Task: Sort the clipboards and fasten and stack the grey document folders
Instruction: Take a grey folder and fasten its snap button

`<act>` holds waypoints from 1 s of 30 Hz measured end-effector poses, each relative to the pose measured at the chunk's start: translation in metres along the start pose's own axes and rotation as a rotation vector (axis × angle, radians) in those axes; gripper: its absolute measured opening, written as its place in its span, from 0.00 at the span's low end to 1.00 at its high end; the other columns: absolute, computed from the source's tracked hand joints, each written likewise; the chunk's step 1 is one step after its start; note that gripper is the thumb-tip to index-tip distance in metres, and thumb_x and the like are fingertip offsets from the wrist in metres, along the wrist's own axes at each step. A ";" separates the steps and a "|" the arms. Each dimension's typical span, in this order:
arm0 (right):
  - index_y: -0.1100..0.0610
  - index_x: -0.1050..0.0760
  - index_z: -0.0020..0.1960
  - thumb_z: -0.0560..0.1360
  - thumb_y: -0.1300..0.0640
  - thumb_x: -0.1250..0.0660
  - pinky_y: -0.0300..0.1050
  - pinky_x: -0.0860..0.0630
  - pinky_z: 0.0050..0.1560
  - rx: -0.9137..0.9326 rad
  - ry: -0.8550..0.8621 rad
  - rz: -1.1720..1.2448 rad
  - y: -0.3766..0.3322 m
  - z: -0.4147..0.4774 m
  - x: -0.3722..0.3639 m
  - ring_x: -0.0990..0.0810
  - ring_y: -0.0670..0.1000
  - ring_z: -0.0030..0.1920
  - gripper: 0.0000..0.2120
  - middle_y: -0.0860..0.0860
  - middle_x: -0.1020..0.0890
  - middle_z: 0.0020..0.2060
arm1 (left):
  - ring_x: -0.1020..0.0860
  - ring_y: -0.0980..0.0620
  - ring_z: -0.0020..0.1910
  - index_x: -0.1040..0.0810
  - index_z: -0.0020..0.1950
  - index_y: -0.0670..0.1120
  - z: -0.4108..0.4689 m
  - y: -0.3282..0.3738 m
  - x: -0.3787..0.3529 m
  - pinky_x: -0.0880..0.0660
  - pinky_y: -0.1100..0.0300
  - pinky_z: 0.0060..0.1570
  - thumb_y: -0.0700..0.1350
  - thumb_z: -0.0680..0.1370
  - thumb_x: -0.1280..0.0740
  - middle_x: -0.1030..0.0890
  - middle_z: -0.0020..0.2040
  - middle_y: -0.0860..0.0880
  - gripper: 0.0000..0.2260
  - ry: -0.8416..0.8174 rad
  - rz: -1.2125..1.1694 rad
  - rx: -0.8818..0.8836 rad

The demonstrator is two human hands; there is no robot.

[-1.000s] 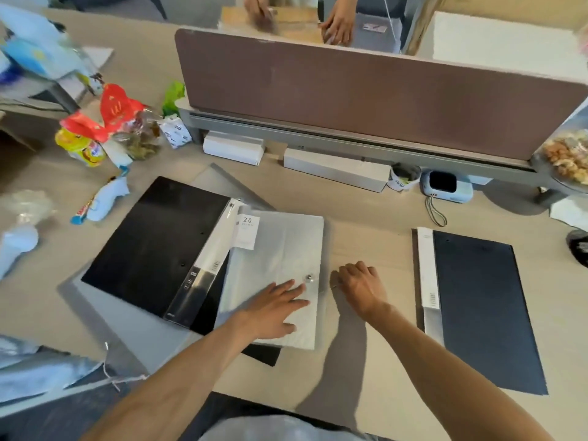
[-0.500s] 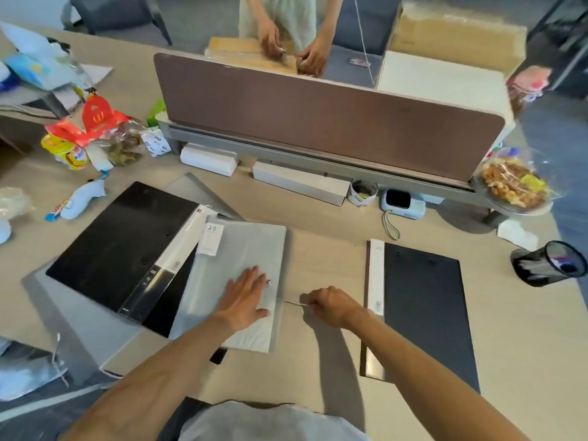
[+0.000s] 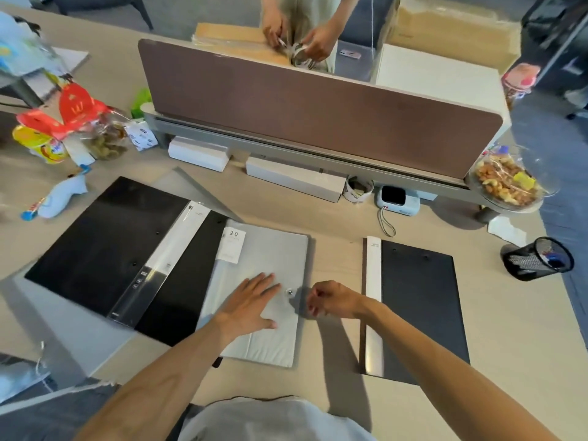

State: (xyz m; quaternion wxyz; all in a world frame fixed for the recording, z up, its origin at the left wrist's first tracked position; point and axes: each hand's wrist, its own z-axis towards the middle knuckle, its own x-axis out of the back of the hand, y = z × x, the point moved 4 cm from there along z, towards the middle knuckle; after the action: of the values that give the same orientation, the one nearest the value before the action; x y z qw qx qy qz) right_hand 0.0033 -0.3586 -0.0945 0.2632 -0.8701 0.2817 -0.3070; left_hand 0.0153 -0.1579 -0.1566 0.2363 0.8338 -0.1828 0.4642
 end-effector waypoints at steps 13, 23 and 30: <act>0.56 0.18 0.45 0.71 0.54 0.32 0.42 0.29 0.40 -0.073 0.098 -0.383 -0.041 0.071 -0.039 0.20 0.53 0.44 0.08 0.53 0.15 0.46 | 0.56 0.50 0.79 0.52 0.80 0.46 -0.004 -0.025 0.003 0.59 0.51 0.76 0.61 0.78 0.39 0.55 0.81 0.49 0.38 0.021 0.129 -0.151; 0.54 0.15 0.35 0.64 0.55 0.30 0.46 0.20 0.47 -0.233 0.109 -0.326 -0.031 0.099 -0.003 0.17 0.50 0.44 0.06 0.55 0.14 0.40 | 0.55 0.49 0.79 0.52 0.80 0.45 -0.003 -0.028 0.005 0.58 0.50 0.76 0.60 0.78 0.38 0.54 0.81 0.49 0.38 0.007 0.128 -0.179; 0.58 0.17 0.38 0.66 0.52 0.29 0.44 0.22 0.44 -0.268 0.187 -0.203 0.001 0.080 0.007 0.19 0.50 0.42 0.09 0.53 0.17 0.39 | 0.55 0.48 0.79 0.53 0.80 0.45 -0.002 -0.024 0.011 0.56 0.50 0.76 0.60 0.78 0.39 0.54 0.81 0.48 0.38 -0.044 0.173 -0.175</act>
State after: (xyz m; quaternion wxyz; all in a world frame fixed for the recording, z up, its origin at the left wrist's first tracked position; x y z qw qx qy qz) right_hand 0.0627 -0.3409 -0.1464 0.0853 -0.8891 0.2540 -0.3711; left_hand 0.0316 -0.1376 -0.1517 0.2631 0.8010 -0.2991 0.4469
